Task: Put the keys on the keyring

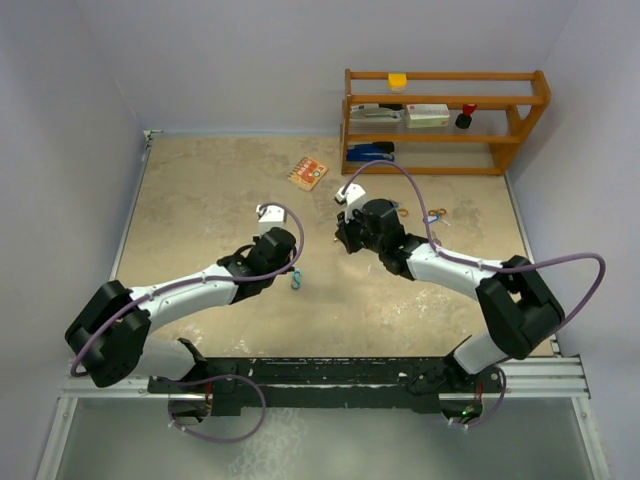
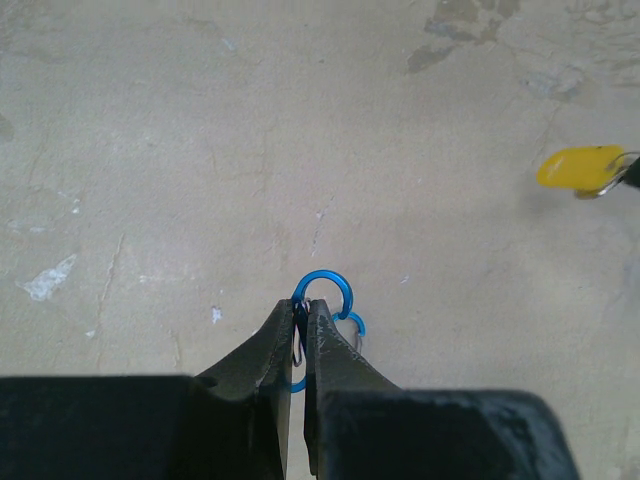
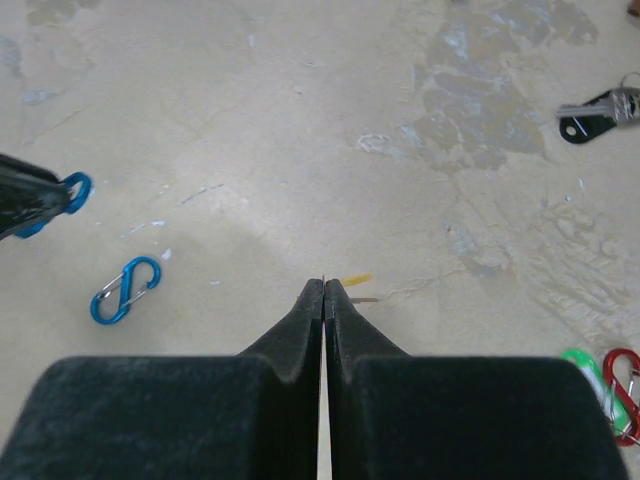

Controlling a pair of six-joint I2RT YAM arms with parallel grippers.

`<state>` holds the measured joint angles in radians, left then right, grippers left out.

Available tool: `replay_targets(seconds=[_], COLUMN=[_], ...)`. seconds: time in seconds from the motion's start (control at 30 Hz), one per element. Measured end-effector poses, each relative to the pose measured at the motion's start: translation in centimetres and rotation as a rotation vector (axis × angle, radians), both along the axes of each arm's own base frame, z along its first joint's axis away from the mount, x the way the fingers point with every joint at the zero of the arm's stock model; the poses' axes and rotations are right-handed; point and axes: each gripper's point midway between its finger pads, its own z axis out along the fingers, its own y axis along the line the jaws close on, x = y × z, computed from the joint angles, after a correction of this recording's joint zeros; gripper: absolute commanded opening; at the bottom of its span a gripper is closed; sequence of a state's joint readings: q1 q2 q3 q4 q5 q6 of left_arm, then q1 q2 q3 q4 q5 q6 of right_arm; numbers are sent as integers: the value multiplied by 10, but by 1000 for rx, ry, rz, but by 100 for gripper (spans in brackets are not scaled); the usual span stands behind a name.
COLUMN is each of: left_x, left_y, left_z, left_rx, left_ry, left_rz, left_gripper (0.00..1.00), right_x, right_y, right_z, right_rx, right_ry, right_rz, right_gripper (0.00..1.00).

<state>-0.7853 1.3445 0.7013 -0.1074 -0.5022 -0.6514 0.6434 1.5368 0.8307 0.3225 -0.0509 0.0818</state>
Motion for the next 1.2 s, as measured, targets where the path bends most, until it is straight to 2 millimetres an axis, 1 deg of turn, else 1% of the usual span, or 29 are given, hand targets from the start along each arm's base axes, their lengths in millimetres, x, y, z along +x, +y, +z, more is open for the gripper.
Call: replay_targets(seconds=[0.23, 0.47, 0.7, 0.93, 1.2], left_x=[7, 10, 13, 18, 18], left_y=[-22, -36, -51, -64, -69], left_z=[15, 19, 26, 26, 21], left_rx=[-68, -100, -133, -140, -134], left_ry=[-32, -35, -30, -19, 0], left_rz=[-65, -117, -157, -188, -210], left_gripper=[0, 0, 0, 0, 0], right_x=[-20, -36, -47, -54, -55], right_y=[15, 31, 39, 45, 45], right_z=[9, 18, 21, 20, 15], right_rx=[61, 125, 153, 158, 147], right_ry=[-19, -34, -18, -11, -7], right_rz=[147, 273, 346, 387, 393], right_gripper=[0, 0, 0, 0, 0])
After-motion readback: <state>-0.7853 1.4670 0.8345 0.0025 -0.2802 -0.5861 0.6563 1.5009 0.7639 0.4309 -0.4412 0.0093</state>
